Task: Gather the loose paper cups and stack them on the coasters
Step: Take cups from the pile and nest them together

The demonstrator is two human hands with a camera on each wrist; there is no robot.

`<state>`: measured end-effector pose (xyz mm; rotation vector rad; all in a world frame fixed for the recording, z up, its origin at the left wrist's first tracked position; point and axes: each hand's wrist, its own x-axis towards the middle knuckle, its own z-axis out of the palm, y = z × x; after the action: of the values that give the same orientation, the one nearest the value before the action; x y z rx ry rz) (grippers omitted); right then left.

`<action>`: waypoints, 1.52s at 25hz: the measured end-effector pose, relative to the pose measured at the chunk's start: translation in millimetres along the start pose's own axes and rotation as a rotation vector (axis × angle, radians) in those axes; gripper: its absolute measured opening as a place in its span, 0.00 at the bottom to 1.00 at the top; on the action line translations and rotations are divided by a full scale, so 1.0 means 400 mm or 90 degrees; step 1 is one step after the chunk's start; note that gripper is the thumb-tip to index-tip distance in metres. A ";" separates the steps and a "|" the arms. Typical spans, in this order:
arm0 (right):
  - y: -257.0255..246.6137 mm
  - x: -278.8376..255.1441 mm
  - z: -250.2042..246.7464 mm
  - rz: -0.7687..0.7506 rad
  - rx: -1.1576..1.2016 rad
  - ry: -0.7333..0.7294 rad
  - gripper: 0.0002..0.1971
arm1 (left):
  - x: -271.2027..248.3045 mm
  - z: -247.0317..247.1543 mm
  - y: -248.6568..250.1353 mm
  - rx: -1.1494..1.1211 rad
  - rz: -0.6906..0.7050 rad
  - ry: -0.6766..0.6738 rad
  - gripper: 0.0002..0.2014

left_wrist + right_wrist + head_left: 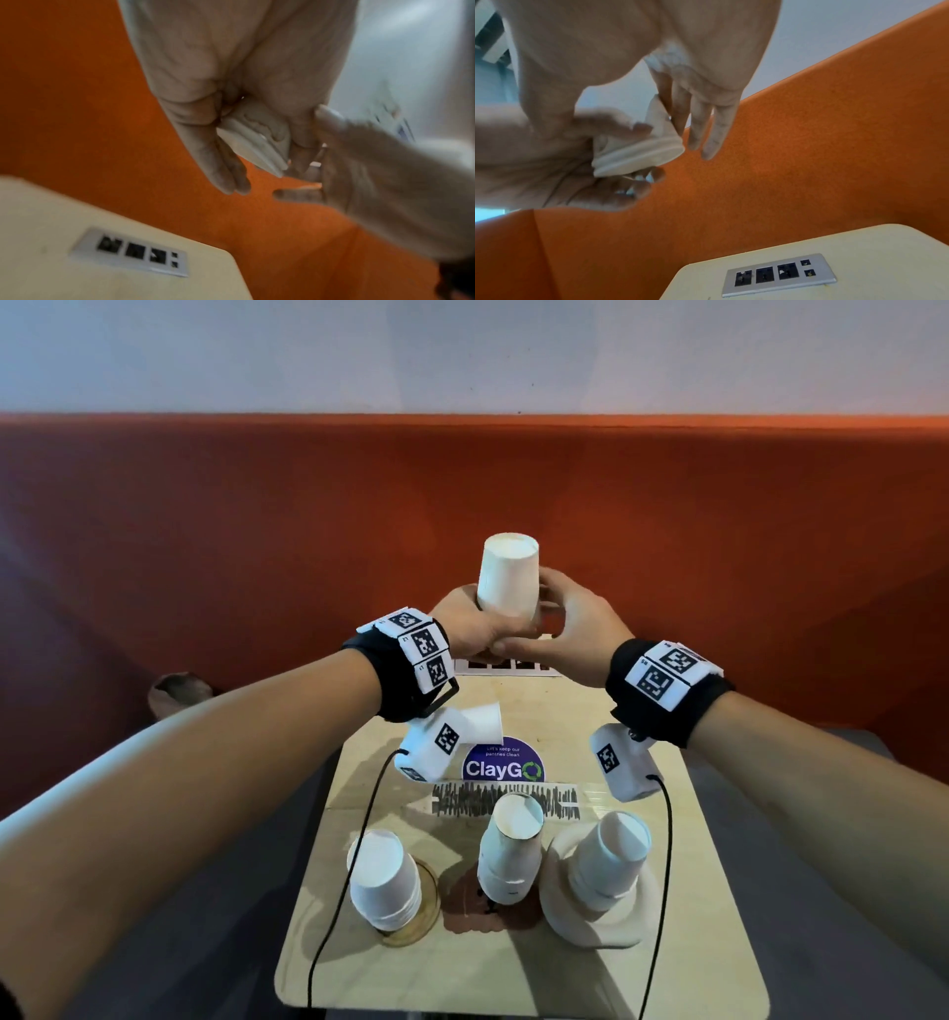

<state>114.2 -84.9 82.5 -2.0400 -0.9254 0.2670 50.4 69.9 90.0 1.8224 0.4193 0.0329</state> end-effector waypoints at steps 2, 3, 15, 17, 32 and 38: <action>0.005 -0.009 -0.010 -0.003 0.042 -0.009 0.42 | -0.007 -0.018 -0.008 0.156 0.041 -0.049 0.18; 0.005 -0.018 -0.016 -0.009 0.062 -0.017 0.38 | -0.017 -0.020 -0.007 0.219 0.058 -0.083 0.17; -0.009 -0.217 -0.019 -0.079 -0.100 -0.243 0.28 | -0.163 -0.077 -0.091 0.547 -0.086 -0.247 0.53; -0.005 -0.225 0.005 -0.090 -0.148 -0.285 0.28 | -0.181 -0.070 -0.113 0.573 -0.108 -0.230 0.50; 0.041 -0.222 0.179 -0.093 -0.434 -0.503 0.37 | -0.177 -0.038 -0.179 0.625 -0.107 -0.232 0.39; 0.040 -0.217 0.178 -0.101 -0.415 -0.506 0.37 | -0.120 -0.059 -0.204 0.633 -0.115 -0.246 0.38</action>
<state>26.4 -107.0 14.1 -2.4540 -1.8385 0.8089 -21.6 96.3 29.9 2.6687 0.3394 -0.7609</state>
